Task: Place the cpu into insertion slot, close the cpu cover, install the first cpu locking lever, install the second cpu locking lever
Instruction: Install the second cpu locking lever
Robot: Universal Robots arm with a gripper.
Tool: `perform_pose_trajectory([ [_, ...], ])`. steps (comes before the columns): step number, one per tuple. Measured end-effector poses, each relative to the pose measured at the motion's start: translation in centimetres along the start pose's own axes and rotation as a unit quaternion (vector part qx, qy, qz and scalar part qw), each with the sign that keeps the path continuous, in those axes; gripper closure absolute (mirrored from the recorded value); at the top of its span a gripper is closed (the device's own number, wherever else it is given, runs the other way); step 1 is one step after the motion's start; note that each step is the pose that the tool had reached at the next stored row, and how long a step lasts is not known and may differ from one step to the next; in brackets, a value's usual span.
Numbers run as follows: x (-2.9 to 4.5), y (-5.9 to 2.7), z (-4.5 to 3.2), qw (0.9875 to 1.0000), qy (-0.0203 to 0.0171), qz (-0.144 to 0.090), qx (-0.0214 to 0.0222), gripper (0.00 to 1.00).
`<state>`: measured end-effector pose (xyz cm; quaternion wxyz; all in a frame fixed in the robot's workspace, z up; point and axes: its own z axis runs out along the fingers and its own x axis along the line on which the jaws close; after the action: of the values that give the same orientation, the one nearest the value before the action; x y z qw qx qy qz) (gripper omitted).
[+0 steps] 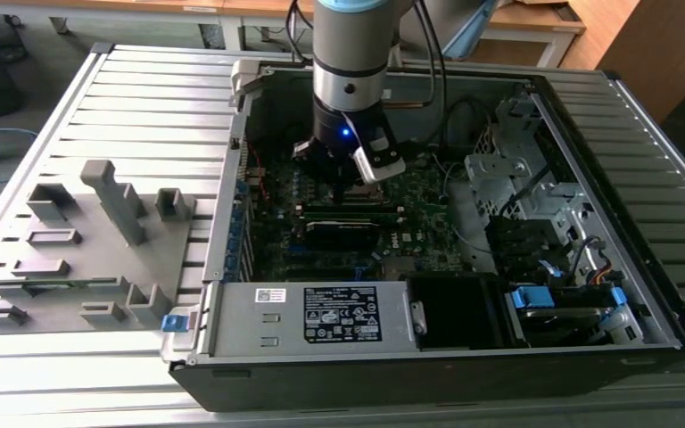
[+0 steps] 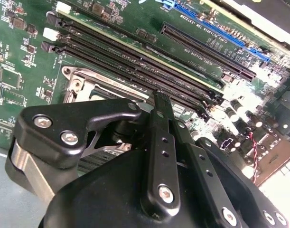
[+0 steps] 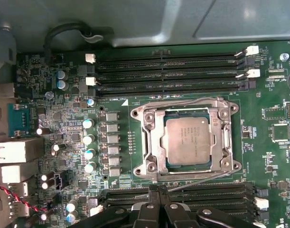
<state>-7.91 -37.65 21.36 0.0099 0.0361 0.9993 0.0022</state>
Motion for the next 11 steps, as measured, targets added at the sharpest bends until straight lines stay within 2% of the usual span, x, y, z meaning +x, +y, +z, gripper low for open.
perform_pose_trajectory([
  [11,0.16,-0.01,0.29,1.0000,0.0000,-0.004,-0.0001,0.89],
])
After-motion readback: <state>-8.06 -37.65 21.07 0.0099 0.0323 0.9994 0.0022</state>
